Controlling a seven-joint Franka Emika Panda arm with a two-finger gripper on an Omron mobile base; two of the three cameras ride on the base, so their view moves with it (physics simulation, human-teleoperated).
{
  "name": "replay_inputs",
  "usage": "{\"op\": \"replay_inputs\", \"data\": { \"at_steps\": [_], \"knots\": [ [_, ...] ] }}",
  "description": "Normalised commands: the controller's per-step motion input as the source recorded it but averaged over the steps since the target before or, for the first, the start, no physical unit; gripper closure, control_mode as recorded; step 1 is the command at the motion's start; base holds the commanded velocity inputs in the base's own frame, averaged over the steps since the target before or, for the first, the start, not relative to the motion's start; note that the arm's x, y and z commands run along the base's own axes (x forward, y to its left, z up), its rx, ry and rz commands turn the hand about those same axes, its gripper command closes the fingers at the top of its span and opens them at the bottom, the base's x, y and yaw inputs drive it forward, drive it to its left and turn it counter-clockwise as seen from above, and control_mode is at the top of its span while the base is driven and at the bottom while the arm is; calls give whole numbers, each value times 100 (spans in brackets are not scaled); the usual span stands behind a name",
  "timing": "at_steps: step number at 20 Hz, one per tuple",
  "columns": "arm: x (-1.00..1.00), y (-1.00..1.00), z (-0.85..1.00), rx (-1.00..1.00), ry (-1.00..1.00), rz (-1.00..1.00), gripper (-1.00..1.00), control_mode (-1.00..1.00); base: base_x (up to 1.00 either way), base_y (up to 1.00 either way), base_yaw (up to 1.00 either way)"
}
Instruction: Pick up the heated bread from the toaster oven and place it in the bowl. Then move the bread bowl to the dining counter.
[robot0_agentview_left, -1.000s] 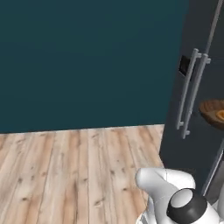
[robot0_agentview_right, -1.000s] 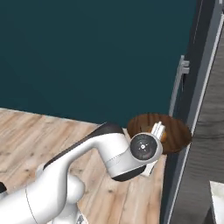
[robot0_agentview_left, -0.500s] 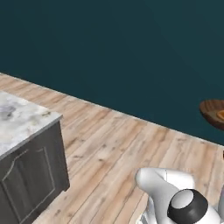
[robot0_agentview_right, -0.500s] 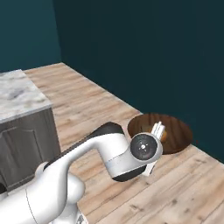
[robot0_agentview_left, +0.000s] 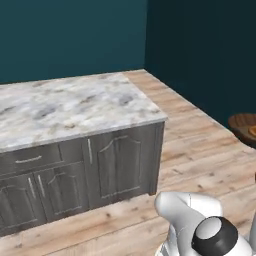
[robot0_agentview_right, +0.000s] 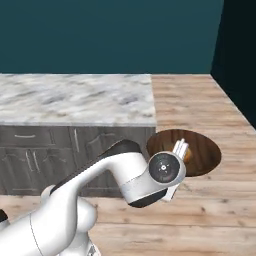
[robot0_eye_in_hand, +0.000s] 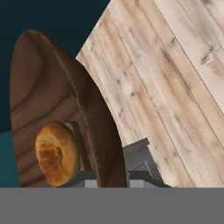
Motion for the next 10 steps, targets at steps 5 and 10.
{"op": "replay_inputs", "data": {
  "at_steps": [5, 10],
  "knots": [
    [0, 0, 0, 0, 0, 0, 100, 100, 58, 16, 83],
    [0, 0, 0, 0, 0, 0, 100, 100, 99, 84, 46]
  ]
}}
